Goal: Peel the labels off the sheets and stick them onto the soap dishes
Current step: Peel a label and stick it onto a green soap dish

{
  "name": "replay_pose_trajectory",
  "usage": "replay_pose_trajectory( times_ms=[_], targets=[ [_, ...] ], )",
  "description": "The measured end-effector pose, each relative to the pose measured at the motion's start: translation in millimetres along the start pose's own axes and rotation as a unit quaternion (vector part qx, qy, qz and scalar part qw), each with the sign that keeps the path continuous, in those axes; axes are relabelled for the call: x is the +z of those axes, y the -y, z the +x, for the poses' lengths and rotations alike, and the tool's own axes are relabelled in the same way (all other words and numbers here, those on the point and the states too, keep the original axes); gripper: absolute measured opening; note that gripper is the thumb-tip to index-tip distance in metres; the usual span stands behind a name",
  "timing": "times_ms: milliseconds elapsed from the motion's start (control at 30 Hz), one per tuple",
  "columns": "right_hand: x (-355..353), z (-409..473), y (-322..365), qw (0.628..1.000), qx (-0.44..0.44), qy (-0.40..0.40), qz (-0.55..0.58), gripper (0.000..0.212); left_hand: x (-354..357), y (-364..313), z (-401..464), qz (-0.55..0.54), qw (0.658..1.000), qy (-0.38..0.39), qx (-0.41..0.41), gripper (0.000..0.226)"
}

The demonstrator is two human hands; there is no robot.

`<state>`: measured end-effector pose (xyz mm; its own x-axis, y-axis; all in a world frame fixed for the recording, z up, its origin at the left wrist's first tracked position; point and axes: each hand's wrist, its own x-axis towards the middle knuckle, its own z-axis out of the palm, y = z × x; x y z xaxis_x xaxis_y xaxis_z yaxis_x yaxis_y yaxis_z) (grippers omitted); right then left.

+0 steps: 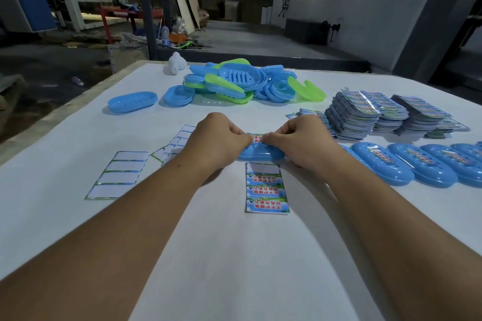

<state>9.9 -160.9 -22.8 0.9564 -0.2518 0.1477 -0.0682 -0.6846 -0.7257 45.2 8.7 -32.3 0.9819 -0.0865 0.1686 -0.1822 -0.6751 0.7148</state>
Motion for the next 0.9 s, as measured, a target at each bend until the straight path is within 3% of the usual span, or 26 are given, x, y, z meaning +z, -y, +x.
replay_pose_trajectory(
  times_ms=[267, 533, 900],
  targets=[
    [4.5, -1.3, 1.9, 0.997, -0.036, -0.034, -0.067, 0.032, 0.9, -5.7, -3.8, 0.095, 0.994, -0.045, 0.019, 0.021],
    [11.9, 0.2, 8.2, 0.975, -0.072, -0.086, -0.191, 0.038, 8.2, -18.6, -3.9, 0.293, 0.946, -0.117, 0.075, 0.032],
    [8.0, 7.4, 8.6, 0.958, -0.082, -0.079, -0.265, 0.045, 6.4, -11.6, 0.5, 0.298, 0.941, -0.129, 0.094, 0.039]
  ],
)
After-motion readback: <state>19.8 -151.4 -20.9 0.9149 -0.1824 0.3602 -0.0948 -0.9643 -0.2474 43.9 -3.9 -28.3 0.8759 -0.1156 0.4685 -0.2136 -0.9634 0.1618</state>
